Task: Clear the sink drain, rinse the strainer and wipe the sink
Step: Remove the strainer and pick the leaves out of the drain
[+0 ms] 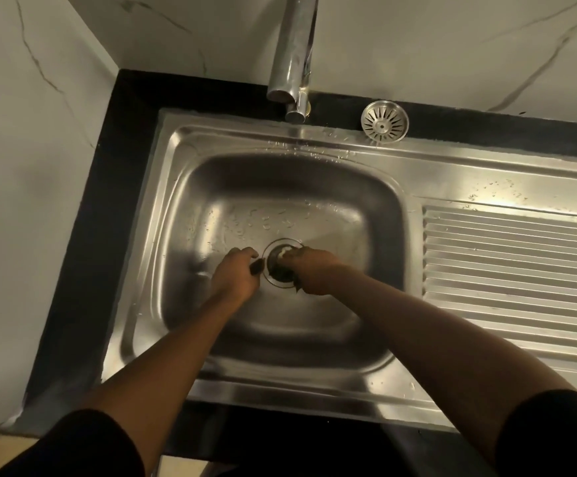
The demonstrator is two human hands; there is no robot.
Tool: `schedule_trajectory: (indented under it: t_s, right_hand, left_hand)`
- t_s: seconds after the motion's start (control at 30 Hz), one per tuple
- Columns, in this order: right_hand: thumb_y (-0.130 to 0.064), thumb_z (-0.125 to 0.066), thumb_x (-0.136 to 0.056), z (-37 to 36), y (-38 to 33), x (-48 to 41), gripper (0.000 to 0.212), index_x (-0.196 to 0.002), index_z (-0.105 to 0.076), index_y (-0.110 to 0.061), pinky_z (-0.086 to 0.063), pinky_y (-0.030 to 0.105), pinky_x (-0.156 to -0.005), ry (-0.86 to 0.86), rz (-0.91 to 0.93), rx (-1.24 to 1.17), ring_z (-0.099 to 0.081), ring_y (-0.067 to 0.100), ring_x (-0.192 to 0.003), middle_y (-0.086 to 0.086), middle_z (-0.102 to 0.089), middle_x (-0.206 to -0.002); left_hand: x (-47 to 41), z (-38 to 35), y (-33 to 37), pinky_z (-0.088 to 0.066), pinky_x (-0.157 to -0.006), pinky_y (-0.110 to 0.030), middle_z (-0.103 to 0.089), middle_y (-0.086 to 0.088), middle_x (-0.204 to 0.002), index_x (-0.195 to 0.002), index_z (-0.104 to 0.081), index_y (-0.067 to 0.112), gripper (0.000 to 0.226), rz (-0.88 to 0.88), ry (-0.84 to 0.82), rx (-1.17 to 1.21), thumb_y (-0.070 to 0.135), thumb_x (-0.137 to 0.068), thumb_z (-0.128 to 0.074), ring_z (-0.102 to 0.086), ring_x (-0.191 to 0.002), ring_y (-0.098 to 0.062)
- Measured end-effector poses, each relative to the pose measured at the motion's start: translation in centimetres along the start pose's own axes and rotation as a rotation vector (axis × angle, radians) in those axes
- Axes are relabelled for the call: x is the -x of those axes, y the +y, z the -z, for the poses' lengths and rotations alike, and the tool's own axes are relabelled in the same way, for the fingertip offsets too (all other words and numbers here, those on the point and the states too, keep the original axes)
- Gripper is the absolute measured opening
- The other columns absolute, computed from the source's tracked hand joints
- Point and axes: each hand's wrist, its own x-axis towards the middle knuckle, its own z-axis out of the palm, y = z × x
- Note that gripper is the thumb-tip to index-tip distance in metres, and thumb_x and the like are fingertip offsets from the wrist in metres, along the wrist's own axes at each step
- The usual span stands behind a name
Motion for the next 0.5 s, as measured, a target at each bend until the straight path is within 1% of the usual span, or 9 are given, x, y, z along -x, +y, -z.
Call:
schedule_trajectory:
  t_s: [0.07,0.13,0.23,0.33,0.4,0.5]
  right_hand:
    - [-0.009,-0.074,-0.091,-0.4,0.2,-0.3,0.078,-0.158,-0.039,-0.028,-0.054,0.04,-0.1,-0.006,0.021,0.081,-0.057,0.029,-0.134,0.007,-0.051,-0.155]
    - [-0.01,-0.074,-0.092,-0.8,0.3,-0.6,0.077,-0.158,-0.039,-0.027,-0.053,0.039,-0.1,-0.008,0.031,0.137,-0.057,0.029,-0.135,0.008,-0.05,-0.155]
    - [-0.009,-0.072,-0.094,-1.5,0.4,-0.8,0.065,-0.152,-0.048,-0.023,-0.053,0.037,-0.098,0.016,0.04,0.169,-0.06,0.029,-0.131,0.009,-0.055,-0.15]
    - [-0.006,-0.066,-0.096,-2.1,0.5,-0.9,0.05,-0.144,-0.058,-0.017,-0.056,0.037,-0.093,0.042,0.006,0.148,-0.066,0.03,-0.122,0.011,-0.061,-0.142]
    - [-0.008,-0.064,-0.098,-2.2,0.6,-0.9,0.043,-0.14,-0.063,-0.019,-0.057,0.037,-0.091,0.058,0.004,0.143,-0.068,0.03,-0.117,0.011,-0.064,-0.138]
    - [-0.014,-0.064,-0.1,-1.8,0.7,-1.1,0.033,-0.132,-0.07,-0.02,-0.056,0.036,-0.091,0.168,-0.022,0.161,-0.069,0.027,-0.111,0.01,-0.07,-0.127]
  left_hand:
    - [0.0,-0.3,0.1,-0.057,-0.09,-0.039,-0.068,-0.009,-0.119,-0.123,-0.071,0.022,0.028,-0.03,-0.011,-0.038,0.015,-0.096,-0.071,-0.069,-0.107,-0.03]
    - [0.0,-0.6,-0.1,-0.058,-0.091,-0.039,-0.067,-0.008,-0.119,-0.126,-0.07,0.024,0.032,-0.069,-0.008,-0.078,0.011,-0.096,-0.069,-0.068,-0.107,-0.03]
    - [0.2,-1.4,-0.3,-0.051,-0.083,-0.03,-0.072,-0.006,-0.113,-0.123,-0.072,0.024,0.03,-0.096,0.002,-0.1,0.009,-0.097,-0.068,-0.069,-0.103,-0.024]
    - [0.2,-1.6,-0.4,-0.055,-0.083,-0.031,-0.078,-0.004,-0.107,-0.112,-0.076,0.023,0.022,-0.062,-0.003,-0.07,0.008,-0.097,-0.068,-0.073,-0.1,-0.024]
    - [0.1,-1.4,-0.3,-0.056,-0.083,-0.033,-0.08,-0.006,-0.106,-0.11,-0.08,0.021,0.022,-0.034,0.013,-0.03,0.008,-0.097,-0.068,-0.074,-0.099,-0.026]
    - [-0.1,-0.8,-0.3,-0.053,-0.077,-0.03,-0.082,-0.006,-0.105,-0.108,-0.082,0.021,0.02,-0.007,0.048,0.034,0.011,-0.095,-0.071,-0.075,-0.098,-0.027]
